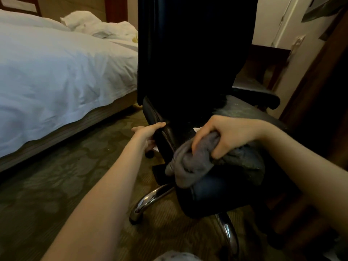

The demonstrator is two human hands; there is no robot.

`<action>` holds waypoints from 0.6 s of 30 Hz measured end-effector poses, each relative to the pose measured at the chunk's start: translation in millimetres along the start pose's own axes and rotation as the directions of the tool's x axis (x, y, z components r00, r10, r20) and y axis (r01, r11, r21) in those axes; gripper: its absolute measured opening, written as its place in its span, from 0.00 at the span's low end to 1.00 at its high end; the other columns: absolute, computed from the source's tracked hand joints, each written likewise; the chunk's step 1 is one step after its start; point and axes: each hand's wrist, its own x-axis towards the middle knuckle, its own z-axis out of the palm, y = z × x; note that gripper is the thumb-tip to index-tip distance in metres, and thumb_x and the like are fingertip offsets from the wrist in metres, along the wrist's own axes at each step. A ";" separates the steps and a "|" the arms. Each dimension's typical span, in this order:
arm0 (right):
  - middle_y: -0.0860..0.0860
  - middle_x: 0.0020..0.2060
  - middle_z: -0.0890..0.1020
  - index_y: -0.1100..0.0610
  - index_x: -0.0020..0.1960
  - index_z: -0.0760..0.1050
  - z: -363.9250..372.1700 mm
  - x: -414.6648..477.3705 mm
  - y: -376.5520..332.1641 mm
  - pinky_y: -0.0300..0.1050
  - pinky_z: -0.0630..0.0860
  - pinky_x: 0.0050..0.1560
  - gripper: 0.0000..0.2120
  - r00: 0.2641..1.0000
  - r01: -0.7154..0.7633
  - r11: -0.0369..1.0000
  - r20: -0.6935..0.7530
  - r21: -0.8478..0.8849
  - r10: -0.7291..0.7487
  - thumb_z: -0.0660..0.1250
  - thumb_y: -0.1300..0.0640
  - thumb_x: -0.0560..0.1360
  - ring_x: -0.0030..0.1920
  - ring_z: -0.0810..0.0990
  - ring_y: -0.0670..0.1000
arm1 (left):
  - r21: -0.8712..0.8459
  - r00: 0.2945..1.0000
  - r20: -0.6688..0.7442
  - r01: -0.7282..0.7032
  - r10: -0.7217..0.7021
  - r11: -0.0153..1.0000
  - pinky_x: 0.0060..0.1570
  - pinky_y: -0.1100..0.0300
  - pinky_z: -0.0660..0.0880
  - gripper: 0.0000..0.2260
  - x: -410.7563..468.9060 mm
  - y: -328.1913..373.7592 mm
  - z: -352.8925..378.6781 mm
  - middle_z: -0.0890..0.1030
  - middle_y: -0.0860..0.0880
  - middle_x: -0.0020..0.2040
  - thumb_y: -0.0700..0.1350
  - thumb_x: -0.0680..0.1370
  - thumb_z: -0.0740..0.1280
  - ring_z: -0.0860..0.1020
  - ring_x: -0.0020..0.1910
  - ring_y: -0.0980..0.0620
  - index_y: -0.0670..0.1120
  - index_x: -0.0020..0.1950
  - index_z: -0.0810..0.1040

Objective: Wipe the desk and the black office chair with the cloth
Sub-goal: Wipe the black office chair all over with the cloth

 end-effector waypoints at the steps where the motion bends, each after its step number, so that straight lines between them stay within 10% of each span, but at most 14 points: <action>1: 0.43 0.47 0.81 0.55 0.54 0.79 -2.0 -0.8 7.6 0.30 0.73 0.51 0.21 0.992 0.002 0.999 -0.124 0.047 0.004 0.70 0.58 0.61 0.48 0.79 0.36 | 0.002 1.000 -0.002 -0.014 0.014 1.000 0.50 0.53 0.75 0.50 1.9 2.1 -1.6 0.74 0.38 0.64 0.47 0.71 0.73 0.75 0.62 0.42 0.44 0.76 0.37; 5: 0.53 0.49 0.84 0.54 0.56 0.80 11.5 26.6 29.0 0.44 0.76 0.52 0.22 0.788 -0.106 0.993 -0.604 0.056 0.118 0.71 0.54 0.62 0.50 0.80 0.49 | 0.252 0.980 -0.029 -0.182 0.195 0.951 0.63 0.47 0.70 0.37 -1.6 16.4 -6.1 0.64 0.40 0.71 0.47 0.76 0.68 0.69 0.66 0.41 0.42 0.76 0.48; 9: 0.49 0.61 0.77 0.47 0.61 0.77 40.6 72.7 17.8 0.47 0.73 0.58 0.18 0.770 -0.382 0.869 -0.629 -0.314 0.111 0.67 0.54 0.71 0.60 0.75 0.53 | 0.485 0.902 0.056 -0.399 0.428 0.778 0.47 0.53 0.71 0.08 -8.3 34.2 0.0 0.75 0.45 0.52 0.44 0.77 0.65 0.75 0.49 0.47 0.50 0.50 0.66; 18: 0.60 0.50 0.80 0.55 0.55 0.78 -17.2 32.9 117.2 0.51 0.74 0.47 0.12 0.488 -0.746 0.664 -0.723 -0.053 0.490 0.65 0.56 0.73 0.53 0.76 0.62 | 0.603 0.876 0.150 -0.449 0.459 0.659 0.44 0.55 0.69 0.10 -15.9 27.2 7.6 0.73 0.49 0.54 0.37 0.78 0.60 0.74 0.50 0.48 0.49 0.55 0.66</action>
